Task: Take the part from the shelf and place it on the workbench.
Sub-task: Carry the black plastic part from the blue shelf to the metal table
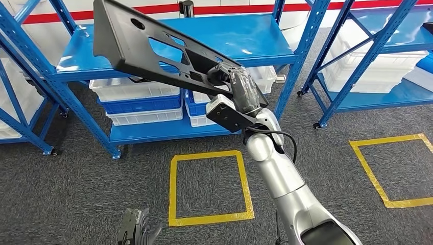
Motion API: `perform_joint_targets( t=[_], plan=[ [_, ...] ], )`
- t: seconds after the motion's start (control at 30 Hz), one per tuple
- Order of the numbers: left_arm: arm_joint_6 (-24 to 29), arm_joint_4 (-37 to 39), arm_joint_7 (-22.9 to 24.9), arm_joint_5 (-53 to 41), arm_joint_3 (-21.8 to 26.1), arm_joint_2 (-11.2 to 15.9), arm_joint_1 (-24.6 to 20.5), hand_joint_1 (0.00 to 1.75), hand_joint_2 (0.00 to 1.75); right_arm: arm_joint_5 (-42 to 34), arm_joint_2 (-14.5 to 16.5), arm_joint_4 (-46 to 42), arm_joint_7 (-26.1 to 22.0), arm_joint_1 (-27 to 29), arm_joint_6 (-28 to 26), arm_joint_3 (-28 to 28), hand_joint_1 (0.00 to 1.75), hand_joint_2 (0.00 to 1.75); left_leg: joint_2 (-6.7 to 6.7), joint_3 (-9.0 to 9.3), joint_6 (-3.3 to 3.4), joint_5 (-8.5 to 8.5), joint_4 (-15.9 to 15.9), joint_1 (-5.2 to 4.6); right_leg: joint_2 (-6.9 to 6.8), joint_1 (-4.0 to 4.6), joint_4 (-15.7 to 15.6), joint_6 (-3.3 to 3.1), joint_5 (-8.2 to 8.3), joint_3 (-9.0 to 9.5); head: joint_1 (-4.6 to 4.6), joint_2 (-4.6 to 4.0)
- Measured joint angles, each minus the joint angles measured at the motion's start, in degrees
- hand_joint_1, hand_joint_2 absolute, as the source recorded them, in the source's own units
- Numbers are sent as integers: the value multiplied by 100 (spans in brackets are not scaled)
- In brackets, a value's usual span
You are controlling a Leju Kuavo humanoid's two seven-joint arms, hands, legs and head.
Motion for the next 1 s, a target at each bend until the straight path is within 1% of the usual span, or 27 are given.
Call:
perform_joint_targets(
  t=[0.03, 0.07, 0.1, 0.17, 0.2, 0.23, 0.27, 0.3, 0.33, 0.37, 0.4, 0.43, 0.47, 0.53, 0.57, 0.6, 0.63, 0.67, 0.7, 0.73, 0.77, 0.8, 0.83, 0.9, 0.93, 0.97, 1.0],
  plan=[
    [63, 3, 0, 21, 27, 12, 14, 0, 175, 25, 15, 106, -25, -64, 5, 5, 175, 175, 8, -93, -6, 73, 3, 4, 0, -9, 303, 30, -92, -36, 3, 0],
    [136, 6, 2, 40, 56, 29, 34, 0, 175, 39, 29, 227, -56, -128, 10, 14, 175, 175, 16, -189, -21, 148, 6, 11, 0, -22, 447, 94, -59, 8, 4, 0],
    [192, 9, 1, 48, 81, 44, 55, 0, 175, 25, 44, 337, -92, -188, 13, 23, 175, 175, 21, -282, -44, 220, 12, 23, -1, -40, 388, 169, 59, 145, 4, 0],
    [278, 12, -17, 72, 130, 85, 95, 0, 175, -62, 87, 573, -195, -330, 12, 35, 175, 175, 26, -475, -108, 372, 41, 47, -1, -90, -104, 298, 253, 627, 4, 0],
    [304, 12, -34, 94, 156, 105, 111, 0, 175, -129, 119, 683, -263, -407, 9, 39, 175, 175, 24, -563, -147, 438, 66, 49, 3, -96, -527, 316, 224, 964, 6, 0],
    [326, 12, -55, 120, 177, 124, 124, 0, 175, -204, 157, 792, -340, -474, 4, 40, 175, 175, 24, -623, -183, 500, 88, 47, 18, -84, -914, 289, 125, 1222, 1, 0],
    [345, 12, -77, 143, 197, 142, 137, 0, 175, -285, 195, 907, -426, -533, -6, 42, 175, 175, 24, -662, -215, 569, 87, 40, 29, -67, -1194, 246, 31, 1390, -8, 0],
    [357, 13, -95, 159, 216, 158, 154, 0, 175, -365, 231, 1018, -523, -583, -16, 43, 175, 175, 26, -687, -243, 637, 71, 39, 42, -41, -1369, 198, -29, 1466, -17, 0],
    [360, 14, -108, 178, 235, 170, 175, 0, 175, -435, 263, 1133, -619, -617, -28, 43, 175, 175, 26, -690, -270, 712, 38, 46, 49, -24, -1388, 143, -24, 1423, -29, 0],
    [351, 20, -116, 198, 260, 187, 200, 0, 175, -495, 288, 1256, -705, -644, -44, 44, 175, 175, 24, -700, -297, 762, 5, 61, 40, -47, -1368, 87, 23, 1379, -35, 0],
    [339, 30, -117, 213, 285, 204, 231, 0, 175, -542, 321, 1377, -779, -663, -62, 44, 175, 175, 18, -721, -326, 710, 17, 77, 29, -61, -1359, 27, 79, 1345, -38, 0],
    [325, 40, -118, 225, 304, 222, 262, 0, 175, -581, 352, 1490, -838, -671, -83, 45, 175, 175, 10, -759, -357, 533, 116, 90, 16, -78, -1353, -40, 150, 1298, -44, 0],
    [315, 49, -117, 227, 316, 239, 285, 0, 175, -613, 382, 1577, -881, -676, -104, 44, 175, 175, 0, -819, -383, 232, 338, 101, 5, -95, -1352, -100, 231, 1239, -49, 0],
    [306, 54, -114, 196, 319, 261, 307, 0, 175, -669, 434, 1691, -941, -684, -139, 44, 175, 175, -22, -949, -429, -439, 1078, 105, -5, -70, -1342, -161, 392, 1072, -55, 0],
    [292, 55, -105, 164, 319, 267, 307, 0, 175, -696, 449, 1738, -955, -685, -157, 42, 175, 175, -30, -983, -446, -610, 1450, 107, -8, -61, -1337, -165, 466, 980, -56, 0],
    [277, 56, -91, 130, 317, 273, 307, 0, 175, -722, 455, 1781, -957, -678, -174, 37, 175, 175, -32, -961, -456, -630, 1700, 110, -11, -57, -1331, -157, 533, 891, -55, 0],
    [261, 57, -75, 94, 312, 275, 307, 0, 175, -742, 449, 1814, -948, -663, -187, 30, 175, 175, -32, -861, -460, -535, 1784, 116, -13, -57, -1324, -143, 596, 802, -56, 0],
    [248, 58, -60, 68, 307, 275, 306, 0, 175, -756, 437, 1833, -934, -645, -196, 22, 175, 175, -32, -679, -453, -399, 1682, 123, -14, -60, -1315, -125, 653, 720, -56, 0],
    [242, 57, -46, 50, 301, 273, 301, 0, 175, -763, 422, 1834, -911, -629, -198, 16, 175, 175, -39, -410, -438, -336, 1401, 129, -14, -63, -1305, -100, 709, 649, -57, 0],
    [237, 57, -37, 28, 296, 269, 295, 0, 175, -766, 405, 1821, -883, -617, -202, 11, 175, 175, -50, -111, -415, -356, 1043, 126, -12, -58, -1296, -70, 760, 586, -57, 0],
    [238, 56, -27, 7, 290, 264, 284, 0, 175, -766, 390, 1799, -853, -607, -205, 8, 175, 175, -64, 131, -383, -436, 706, 115, -12, -53, -1292, -31, 809, 544, -54, 0],
    [243, 56, -17, -22, 283, 257, 273, 0, 175, -766, 374, 1767, -816, -593, -211, 3, 175, 175, -79, 288, -350, -529, 454, 94, -14, -51, -1294, 15, 859, 515, -50, 0],
    [253, 57, -4, -50, 274, 249, 267, 0, 175, -759, 357, 1730, -780, -571, -220, -1, 175, 175, -87, 342, -314, -568, 337, 68, -17, -53, -1305, 62, 910, 494, -47, 0],
    [281, 59, 26, -96, 254, 227, 265, 0, 175, -720, 313, 1666, -714, -501, -253, -3, 175, 175, -70, 295, -211, -486, 260, 42, -19, -55, -1323, 149, 980, 452, -43, 0],
    [294, 60, 43, -111, 244, 217, 265, 0, 175, -692, 286, 1637, -688, -465, -272, -2, 175, 175, -55, 249, -148, -409, 226, 41, -16, -48, -1254, 149, 900, 393, -37, 0],
    [307, 61, 57, -123, 231, 207, 263, 0, 175, -667, 254, 1610, -668, -432, -292, -1, 175, 175, -39, 186, -92, -320, 190, 44, -13, -39, -1080, 122, 725, 305, -26, 0],
    [319, 61, 68, -134, 217, 202, 259, 0, 175, -646, 223, 1580, -654, -407, -308, 0, 175, 175, -26, 104, -51, -233, 171, 46, -12, -39, -780, 72, 463, 194, -13, 0]
  ],
)
